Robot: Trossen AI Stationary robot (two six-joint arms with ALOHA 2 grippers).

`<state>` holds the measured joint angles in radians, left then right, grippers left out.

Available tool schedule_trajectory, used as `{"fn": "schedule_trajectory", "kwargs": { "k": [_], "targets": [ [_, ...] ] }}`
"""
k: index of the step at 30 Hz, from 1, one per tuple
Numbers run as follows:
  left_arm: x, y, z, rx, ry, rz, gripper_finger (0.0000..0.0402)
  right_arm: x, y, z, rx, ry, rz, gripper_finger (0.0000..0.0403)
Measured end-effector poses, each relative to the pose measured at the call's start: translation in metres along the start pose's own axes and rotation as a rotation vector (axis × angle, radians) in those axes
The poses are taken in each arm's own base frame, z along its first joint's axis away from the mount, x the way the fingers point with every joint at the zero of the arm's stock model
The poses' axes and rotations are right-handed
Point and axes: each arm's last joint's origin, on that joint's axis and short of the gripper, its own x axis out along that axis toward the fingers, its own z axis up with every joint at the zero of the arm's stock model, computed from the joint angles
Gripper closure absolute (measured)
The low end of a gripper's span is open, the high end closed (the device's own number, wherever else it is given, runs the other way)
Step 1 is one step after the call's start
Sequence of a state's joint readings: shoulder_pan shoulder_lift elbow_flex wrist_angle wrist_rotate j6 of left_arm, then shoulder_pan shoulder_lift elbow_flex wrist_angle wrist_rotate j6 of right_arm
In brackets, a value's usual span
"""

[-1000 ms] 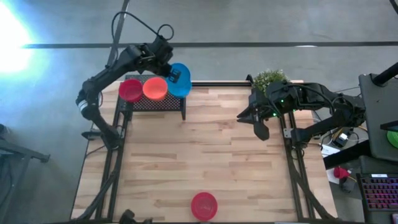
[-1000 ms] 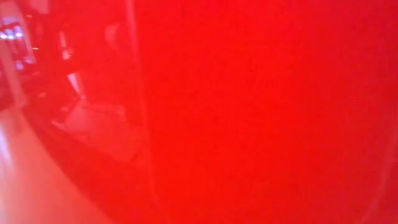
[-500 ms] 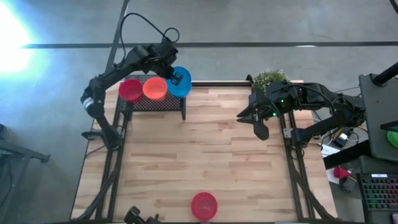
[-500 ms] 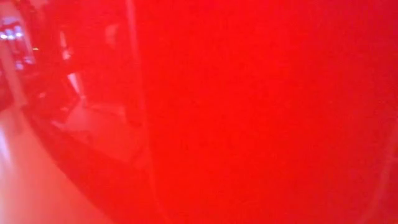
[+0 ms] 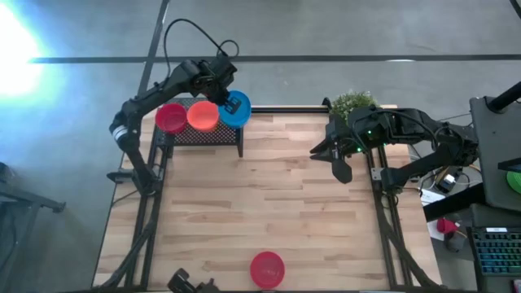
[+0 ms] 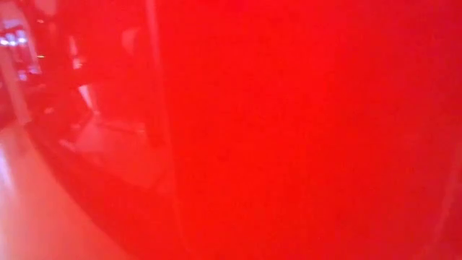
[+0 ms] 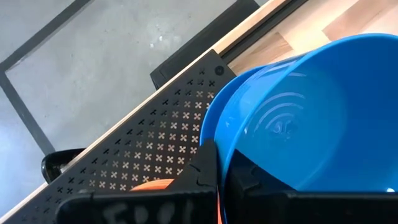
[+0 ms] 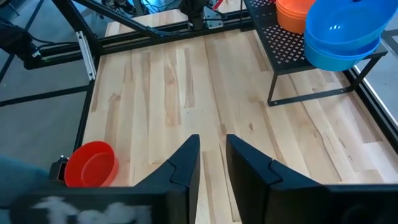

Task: Pick & Place Mini bowls
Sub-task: Stack the blue bowl on top of the blue bowls on the shelf

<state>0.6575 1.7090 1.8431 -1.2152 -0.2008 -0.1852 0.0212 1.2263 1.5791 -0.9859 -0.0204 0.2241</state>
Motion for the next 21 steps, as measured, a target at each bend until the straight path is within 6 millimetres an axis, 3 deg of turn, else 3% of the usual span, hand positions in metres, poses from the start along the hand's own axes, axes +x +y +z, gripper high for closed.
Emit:
{"fn": "schedule_trajectory", "kwargs": {
  "k": [13, 21],
  "targets": [
    [0.0051, -0.001, -0.0011, 0.037, 0.033, 0.001, 0.0384, 0.0, 0.0, 0.0, 0.003, 0.0, -0.001, 0.0334],
    [0.0048, -0.0009, -0.0013, 0.044, 0.033, 0.0, 0.0351, 0.0, 0.0, 0.0, 0.003, 0.0, -0.001, 0.0329]
  ]
}}
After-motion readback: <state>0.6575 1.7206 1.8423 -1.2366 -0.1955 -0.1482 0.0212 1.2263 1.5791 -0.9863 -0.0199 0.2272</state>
